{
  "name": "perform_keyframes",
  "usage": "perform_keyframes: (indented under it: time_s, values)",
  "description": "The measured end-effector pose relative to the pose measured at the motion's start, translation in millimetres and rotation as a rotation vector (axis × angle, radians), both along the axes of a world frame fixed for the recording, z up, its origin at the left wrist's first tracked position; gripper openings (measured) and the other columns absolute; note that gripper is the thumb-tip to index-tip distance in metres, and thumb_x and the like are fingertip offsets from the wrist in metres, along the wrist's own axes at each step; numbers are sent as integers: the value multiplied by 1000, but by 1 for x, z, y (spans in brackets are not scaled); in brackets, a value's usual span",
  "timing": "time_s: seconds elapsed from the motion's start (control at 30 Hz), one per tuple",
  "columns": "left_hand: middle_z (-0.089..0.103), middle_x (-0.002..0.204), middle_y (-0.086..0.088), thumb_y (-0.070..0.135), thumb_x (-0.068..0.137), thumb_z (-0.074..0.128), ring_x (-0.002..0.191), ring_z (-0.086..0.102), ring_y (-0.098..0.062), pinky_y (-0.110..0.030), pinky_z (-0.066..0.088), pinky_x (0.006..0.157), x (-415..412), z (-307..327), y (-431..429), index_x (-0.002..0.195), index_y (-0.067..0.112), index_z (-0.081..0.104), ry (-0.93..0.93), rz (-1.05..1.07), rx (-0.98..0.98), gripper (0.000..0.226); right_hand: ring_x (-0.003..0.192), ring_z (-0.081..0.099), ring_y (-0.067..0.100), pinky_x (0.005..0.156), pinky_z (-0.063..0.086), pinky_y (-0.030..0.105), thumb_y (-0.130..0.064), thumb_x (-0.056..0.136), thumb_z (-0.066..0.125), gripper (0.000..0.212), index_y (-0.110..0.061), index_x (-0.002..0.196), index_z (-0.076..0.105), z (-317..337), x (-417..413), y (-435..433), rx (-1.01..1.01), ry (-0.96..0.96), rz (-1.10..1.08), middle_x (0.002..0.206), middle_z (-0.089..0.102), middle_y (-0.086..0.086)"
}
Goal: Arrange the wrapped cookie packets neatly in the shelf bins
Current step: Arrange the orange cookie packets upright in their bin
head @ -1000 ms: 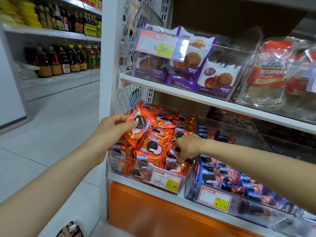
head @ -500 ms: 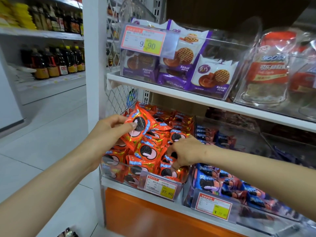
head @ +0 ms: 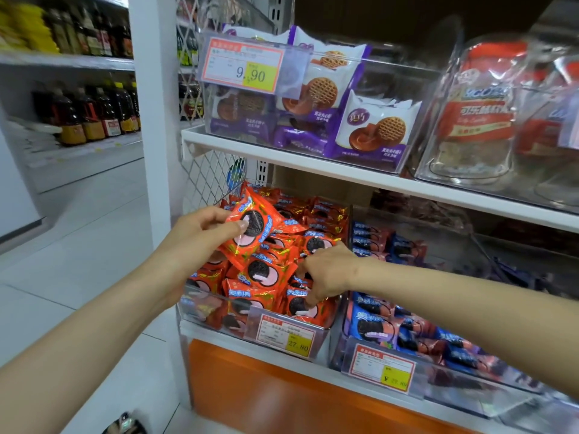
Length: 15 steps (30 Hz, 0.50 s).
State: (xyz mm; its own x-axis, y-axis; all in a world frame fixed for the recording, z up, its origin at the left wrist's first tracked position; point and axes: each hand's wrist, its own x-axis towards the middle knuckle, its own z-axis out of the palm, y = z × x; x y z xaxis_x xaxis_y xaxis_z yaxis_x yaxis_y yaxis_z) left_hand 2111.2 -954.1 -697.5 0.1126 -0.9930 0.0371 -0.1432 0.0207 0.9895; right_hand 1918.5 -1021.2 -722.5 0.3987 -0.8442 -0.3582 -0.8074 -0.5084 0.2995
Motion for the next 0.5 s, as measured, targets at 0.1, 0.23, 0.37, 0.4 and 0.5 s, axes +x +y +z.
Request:
perform_keyframes:
  time_s: [0.1,0.23,0.37,0.4,0.5]
  values:
    - [70,86,-5,25,86,64,76,63,-18,-31,50,81,1,1,2,83,18,64,7,-2,1,7,112,53,24,95,40,39,-56,77,66,65,-22,130,53,8,-6,3,4,-14,-18,117,61,2]
    - [68,79,-2,22,86,63,67,60,-14,-26,49,72,4,3,2,83,16,63,20,-3,-12,7,87,52,11,96,31,38,-41,76,72,24,-23,92,71,16,-11,14,-84,-193,67,88,67,-9]
    - [65,73,0,20,87,62,52,58,-3,-21,48,63,7,3,2,80,15,63,25,-6,-19,8,78,48,10,89,28,37,-38,77,70,17,-24,86,73,7,-11,29,-4,-139,109,85,69,-6]
    - [65,72,1,20,87,62,50,57,-2,-21,48,63,7,3,2,80,16,63,27,-5,-20,8,77,48,12,89,29,37,-36,78,68,17,-22,86,73,5,-10,31,-20,-113,119,87,70,-2]
    - [66,70,3,21,86,63,51,59,-2,-22,49,64,8,3,2,80,17,63,32,-3,-22,7,69,44,16,88,31,38,-30,79,65,15,-19,87,72,2,-4,33,-35,-84,108,81,68,2]
